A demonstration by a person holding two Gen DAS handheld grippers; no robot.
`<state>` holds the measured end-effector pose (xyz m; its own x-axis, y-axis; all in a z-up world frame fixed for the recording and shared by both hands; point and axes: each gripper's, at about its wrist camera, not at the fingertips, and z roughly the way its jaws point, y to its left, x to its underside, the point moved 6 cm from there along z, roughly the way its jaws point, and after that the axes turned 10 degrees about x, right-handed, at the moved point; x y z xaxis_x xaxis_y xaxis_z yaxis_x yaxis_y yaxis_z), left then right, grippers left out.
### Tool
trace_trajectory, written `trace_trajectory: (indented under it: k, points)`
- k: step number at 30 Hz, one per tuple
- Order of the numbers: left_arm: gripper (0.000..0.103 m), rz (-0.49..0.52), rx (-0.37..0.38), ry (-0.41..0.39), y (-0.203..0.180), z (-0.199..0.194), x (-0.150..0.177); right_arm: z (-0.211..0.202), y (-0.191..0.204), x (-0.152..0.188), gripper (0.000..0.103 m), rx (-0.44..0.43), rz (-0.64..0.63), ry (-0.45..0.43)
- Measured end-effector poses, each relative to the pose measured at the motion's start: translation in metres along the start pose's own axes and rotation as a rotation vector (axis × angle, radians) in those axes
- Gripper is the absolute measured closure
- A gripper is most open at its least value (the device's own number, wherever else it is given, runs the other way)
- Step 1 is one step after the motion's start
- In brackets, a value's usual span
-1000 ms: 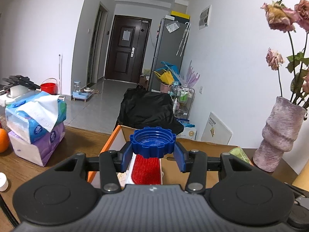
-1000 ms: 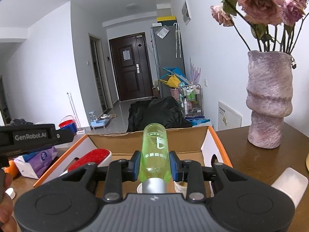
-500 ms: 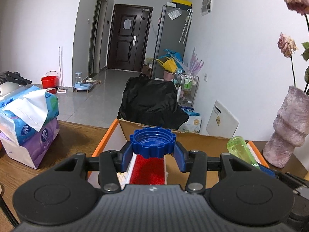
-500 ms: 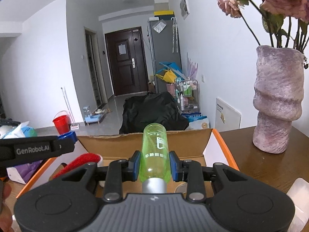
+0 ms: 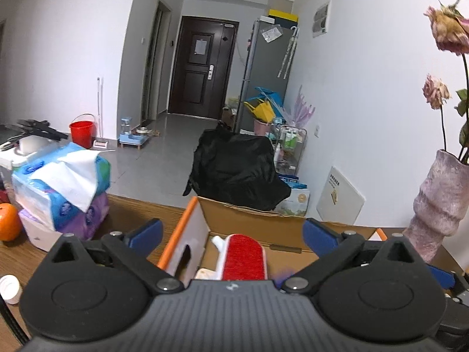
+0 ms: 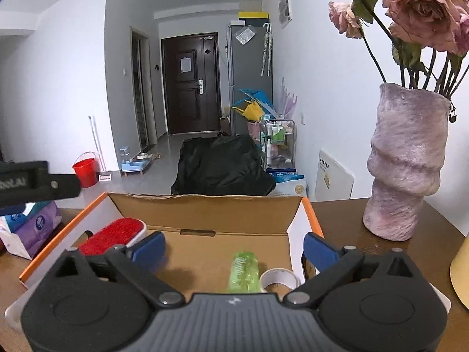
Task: Organize rigid objects
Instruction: 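Open the left tool to drop the blue cap while the right tool drops the spray bottle into the box, then withdraw both open tools from the box back over the table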
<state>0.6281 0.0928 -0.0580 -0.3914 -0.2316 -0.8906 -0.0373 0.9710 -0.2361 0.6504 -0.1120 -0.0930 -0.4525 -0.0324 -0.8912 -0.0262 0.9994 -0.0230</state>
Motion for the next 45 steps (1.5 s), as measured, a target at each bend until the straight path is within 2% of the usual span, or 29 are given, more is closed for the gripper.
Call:
trace_trajectory:
  k: [12,27,45]
  points:
    - [0.000,0.020,-0.052,-0.003,0.012,-0.016,0.002,-0.016,-0.002,0.002,0.000,0.006,0.000,-0.030]
    - [0.000,0.055,-0.067,-0.050,0.004,-0.078,0.014,-0.069,-0.020,0.016,0.000,0.040,-0.029,-0.066]
    - [0.000,0.088,-0.092,-0.036,0.003,-0.153,0.054,-0.144,-0.053,0.051,0.000,0.050,-0.029,-0.066]
